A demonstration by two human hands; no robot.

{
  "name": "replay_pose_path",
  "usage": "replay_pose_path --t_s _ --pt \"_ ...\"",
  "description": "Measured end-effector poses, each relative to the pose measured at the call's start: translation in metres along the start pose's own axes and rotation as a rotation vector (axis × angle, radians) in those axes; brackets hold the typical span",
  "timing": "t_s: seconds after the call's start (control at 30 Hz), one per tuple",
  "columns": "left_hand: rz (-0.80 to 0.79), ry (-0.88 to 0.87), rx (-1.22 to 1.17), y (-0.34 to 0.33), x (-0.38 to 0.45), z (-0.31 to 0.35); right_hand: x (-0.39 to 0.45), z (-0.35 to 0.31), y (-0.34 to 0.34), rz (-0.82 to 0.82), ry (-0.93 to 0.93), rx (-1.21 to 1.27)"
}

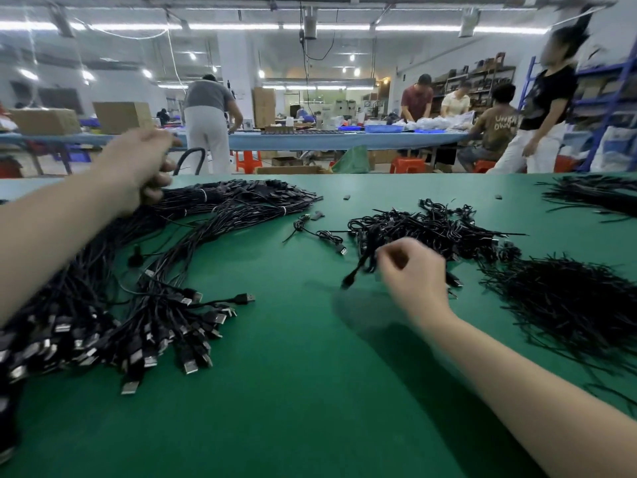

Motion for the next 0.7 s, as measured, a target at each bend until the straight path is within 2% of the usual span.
replay_pose_path --t_s 0.1,0.17,0.2,0.23,0.33,0.4,0.5,0.63,0.7 --pt "-0.105 -0.043 -0.015 -0.044 -0.021 0.004 0.043 0.004 0.041 0.109 -0.208 -0.078" --pt "-0.25 -0.063 0.048 -0.077 -0.039 0.01 0.064 0.004 0.062 0.083 -0.417 -0.235" --pt "-0.329 -0.061 0.086 -0.091 -0.046 0.012 0.067 -0.002 0.065 0.05 -0.464 -0.303" --pt "-0.417 -0.07 0.138 -0.103 -0.053 0.014 0.069 -0.015 0.062 -0.004 -0.389 -0.329" --pt "-0.667 -0.166 0.419 -0.138 -0.077 0.008 0.048 -0.078 0.025 -0.288 0.156 -0.197" --pt "-0.744 -0.246 0.523 -0.152 -0.088 0.001 0.027 -0.103 0.003 -0.445 0.364 -0.192" --pt "-0.748 -0.254 0.524 -0.155 -0.092 -0.009 0.01 -0.103 -0.012 -0.496 0.471 -0.306" --pt "-0.921 -0.185 0.557 -0.153 -0.094 -0.017 0.008 -0.093 -0.009 -0.536 0.444 -0.266" --pt "-0.951 -0.186 0.541 -0.153 -0.093 -0.016 0.012 -0.095 -0.003 -0.529 0.474 -0.284"
Point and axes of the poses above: each hand's wrist, its own x-axis towards the middle knuckle, its own y-axis out of the back of the hand, z = x × y, the point moved 4 cm from there along x, towards the middle knuckle, and after that the axes turned 14 degrees about -z, right-handed, at the moved point
